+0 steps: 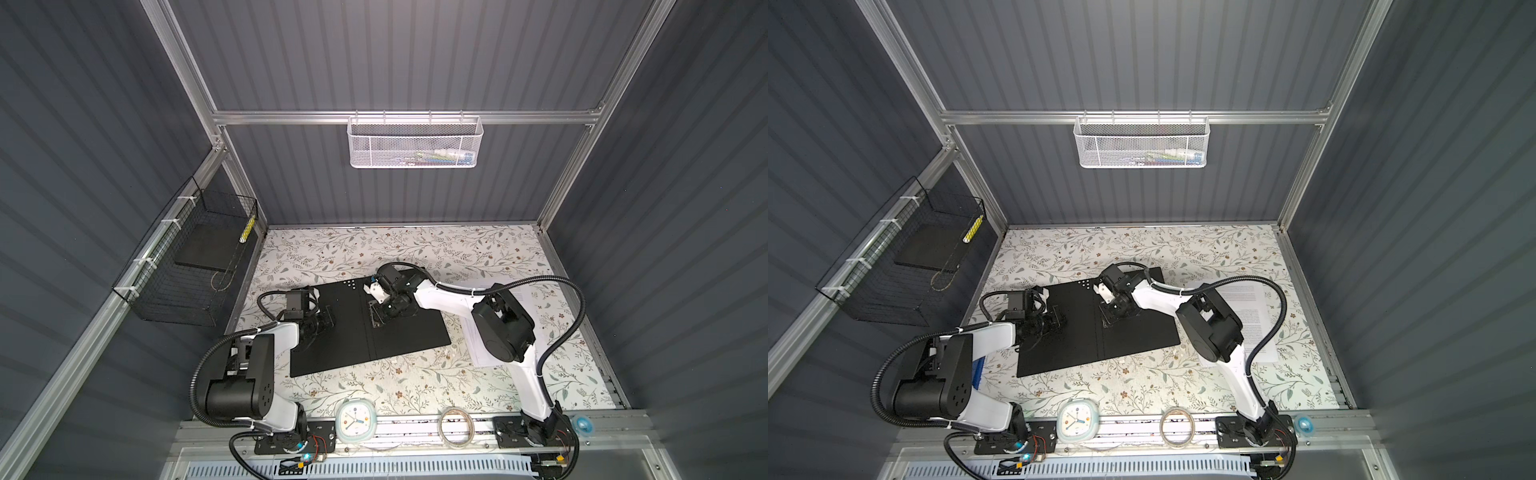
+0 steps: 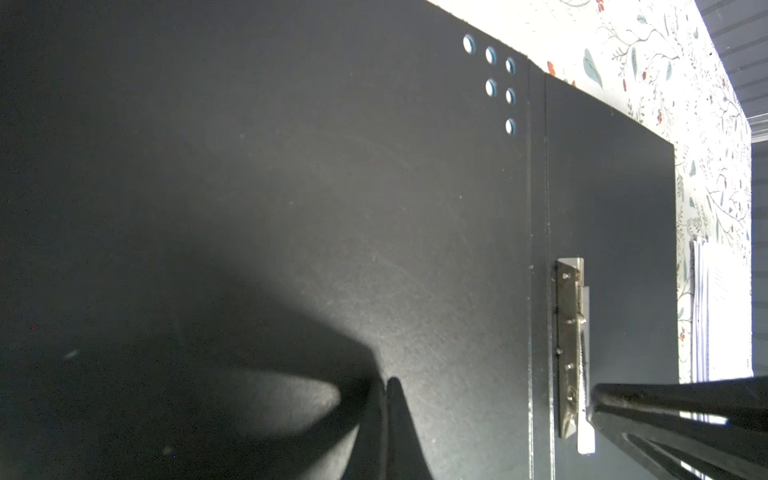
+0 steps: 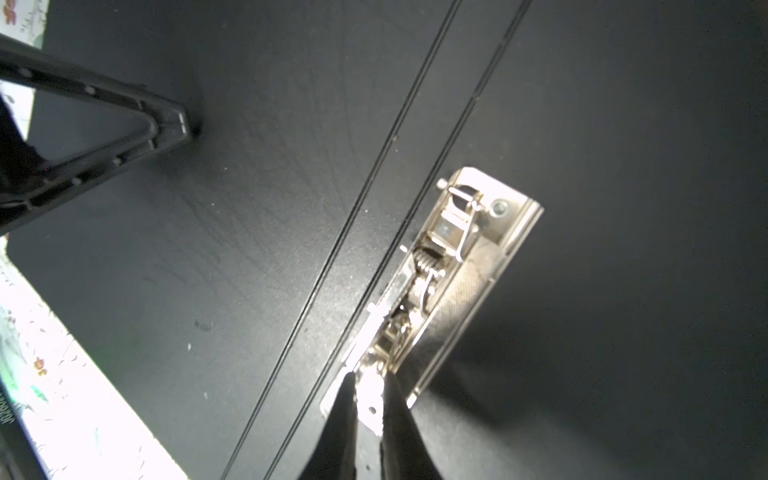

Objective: Put the files into the folder
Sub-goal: 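Lower right gripper onto the metal clip's lever and close on it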

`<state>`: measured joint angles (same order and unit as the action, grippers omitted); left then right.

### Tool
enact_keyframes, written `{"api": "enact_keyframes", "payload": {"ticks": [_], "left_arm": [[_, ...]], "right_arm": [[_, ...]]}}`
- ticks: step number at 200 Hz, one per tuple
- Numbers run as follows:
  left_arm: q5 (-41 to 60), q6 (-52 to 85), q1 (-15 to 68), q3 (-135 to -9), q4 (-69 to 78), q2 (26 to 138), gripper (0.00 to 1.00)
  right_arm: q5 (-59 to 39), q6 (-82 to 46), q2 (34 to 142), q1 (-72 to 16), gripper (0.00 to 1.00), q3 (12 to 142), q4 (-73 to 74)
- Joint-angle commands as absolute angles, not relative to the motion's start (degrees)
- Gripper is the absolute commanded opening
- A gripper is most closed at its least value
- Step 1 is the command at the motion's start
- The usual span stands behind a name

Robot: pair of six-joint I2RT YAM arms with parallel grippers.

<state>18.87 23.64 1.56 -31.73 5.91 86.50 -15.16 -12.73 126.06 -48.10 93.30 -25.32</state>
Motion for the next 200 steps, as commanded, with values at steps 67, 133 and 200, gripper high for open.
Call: {"api": "enact_keyframes", "payload": {"ticks": [67, 133, 200], "left_arm": [[15.99, 23.73, 1.77, -31.54, 1.22, 89.06, 0.00], [16.30, 23.56, 1.80, -31.90, 1.11, 89.64, 0.00], [16.53, 23.56, 1.81, -32.05, 1.09, 90.11, 0.00]], "right_arm": [[-12.33, -11.87, 128.24, -49.22, 0.11, 95.36, -28.37], [-11.65, -11.91, 128.42, -49.75, 0.13, 95.88, -28.92], [-12.44, -12.55, 128.44, -49.83, 0.14, 97.67, -28.87]]}}
